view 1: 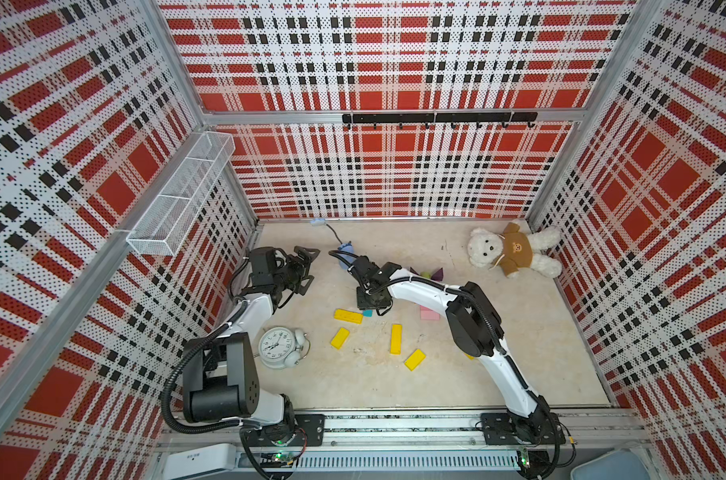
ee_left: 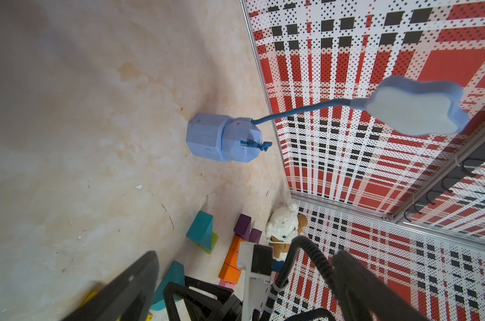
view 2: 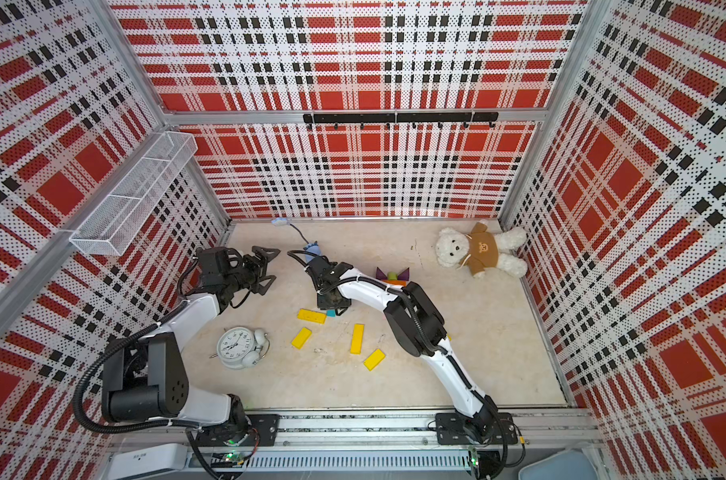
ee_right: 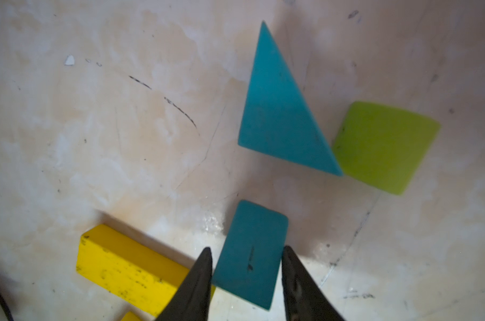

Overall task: Assemble a carrot with building blocks
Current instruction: Pick up the building block from the center of the board, then place the building block at the center of the board.

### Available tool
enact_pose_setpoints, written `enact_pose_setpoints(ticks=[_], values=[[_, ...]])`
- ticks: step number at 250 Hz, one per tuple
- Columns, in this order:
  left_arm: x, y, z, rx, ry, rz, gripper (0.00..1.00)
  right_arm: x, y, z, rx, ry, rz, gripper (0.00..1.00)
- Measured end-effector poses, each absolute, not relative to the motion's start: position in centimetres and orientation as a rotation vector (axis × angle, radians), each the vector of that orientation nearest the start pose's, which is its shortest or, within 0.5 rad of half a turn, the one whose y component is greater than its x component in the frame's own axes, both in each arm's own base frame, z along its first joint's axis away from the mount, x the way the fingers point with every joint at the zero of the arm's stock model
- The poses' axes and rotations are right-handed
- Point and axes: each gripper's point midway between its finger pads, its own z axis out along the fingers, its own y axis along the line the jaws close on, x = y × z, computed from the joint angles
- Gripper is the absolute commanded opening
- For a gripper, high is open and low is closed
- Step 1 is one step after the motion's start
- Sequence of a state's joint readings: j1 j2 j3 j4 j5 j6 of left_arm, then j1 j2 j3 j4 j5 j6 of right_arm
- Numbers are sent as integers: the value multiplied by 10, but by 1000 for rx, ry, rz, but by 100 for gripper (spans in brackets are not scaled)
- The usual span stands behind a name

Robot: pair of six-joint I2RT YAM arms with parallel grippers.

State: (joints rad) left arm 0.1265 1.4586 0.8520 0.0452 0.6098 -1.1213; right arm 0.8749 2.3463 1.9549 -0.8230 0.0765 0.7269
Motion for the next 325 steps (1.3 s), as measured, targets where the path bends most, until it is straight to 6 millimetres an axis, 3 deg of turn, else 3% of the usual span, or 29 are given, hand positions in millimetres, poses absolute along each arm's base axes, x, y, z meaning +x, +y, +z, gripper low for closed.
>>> enact_pose_setpoints(ticks=[124,186,247,295,325], values=[[417,-48,171,-988,2048,-1215,100,351,396,35,-177,2804,334,34],[416,-54,171,-974,2058,-1222,100,340,361,46,-116,2769,462,32],[416,-62,172,-949,2067,-1232,99,349,324,54,9,2672,712,32],[414,-69,172,-930,2080,-1239,100,343,330,46,11,2631,887,33],[414,-73,172,-918,2087,-1242,100,345,342,52,6,2593,987,33]])
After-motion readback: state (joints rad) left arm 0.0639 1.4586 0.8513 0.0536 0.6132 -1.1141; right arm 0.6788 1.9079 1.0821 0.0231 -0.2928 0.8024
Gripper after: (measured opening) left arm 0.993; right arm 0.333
